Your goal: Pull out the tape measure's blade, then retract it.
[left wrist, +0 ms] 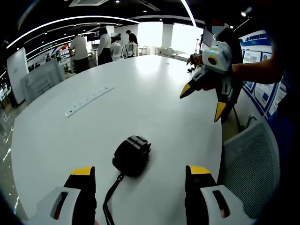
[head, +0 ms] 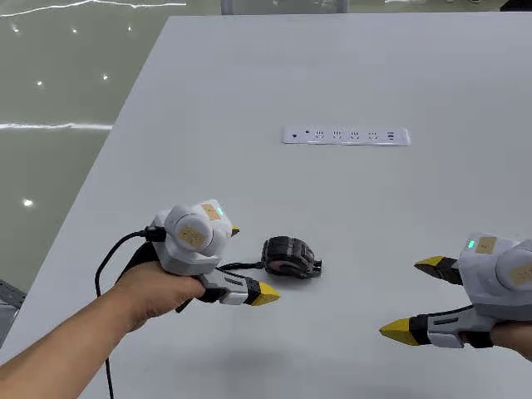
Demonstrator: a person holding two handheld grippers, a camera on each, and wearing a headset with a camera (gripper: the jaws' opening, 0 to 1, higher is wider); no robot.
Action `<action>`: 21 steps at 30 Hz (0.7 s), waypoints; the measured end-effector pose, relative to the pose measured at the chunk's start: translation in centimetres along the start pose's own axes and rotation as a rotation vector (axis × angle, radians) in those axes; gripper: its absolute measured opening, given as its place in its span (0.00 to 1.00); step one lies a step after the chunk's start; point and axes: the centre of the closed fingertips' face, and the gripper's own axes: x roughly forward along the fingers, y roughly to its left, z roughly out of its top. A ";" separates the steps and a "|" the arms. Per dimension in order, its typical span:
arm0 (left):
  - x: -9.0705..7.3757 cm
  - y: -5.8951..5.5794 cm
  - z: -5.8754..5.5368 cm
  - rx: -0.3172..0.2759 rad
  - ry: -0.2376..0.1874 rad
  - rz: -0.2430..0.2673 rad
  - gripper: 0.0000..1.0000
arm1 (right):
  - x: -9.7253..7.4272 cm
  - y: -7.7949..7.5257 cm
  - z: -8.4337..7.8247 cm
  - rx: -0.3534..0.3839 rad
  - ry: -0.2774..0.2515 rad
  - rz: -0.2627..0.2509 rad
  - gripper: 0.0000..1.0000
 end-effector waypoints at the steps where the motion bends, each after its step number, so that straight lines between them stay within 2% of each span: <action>1: 0.2 0.0 0.1 0.007 -0.001 -0.003 0.74 | 0.1 0.0 0.0 -0.005 0.003 0.002 0.73; 11: 2.0 0.1 0.4 0.053 0.017 -0.027 0.71 | 2.4 -0.2 0.4 -0.066 0.019 0.041 0.70; 15: 2.5 0.4 0.5 0.084 0.018 -0.033 0.67 | 3.8 -0.3 0.3 -0.098 0.030 0.063 0.66; 21: 3.2 0.8 0.8 0.111 0.021 -0.041 0.66 | 5.3 -0.3 1.1 -0.125 0.027 0.082 0.66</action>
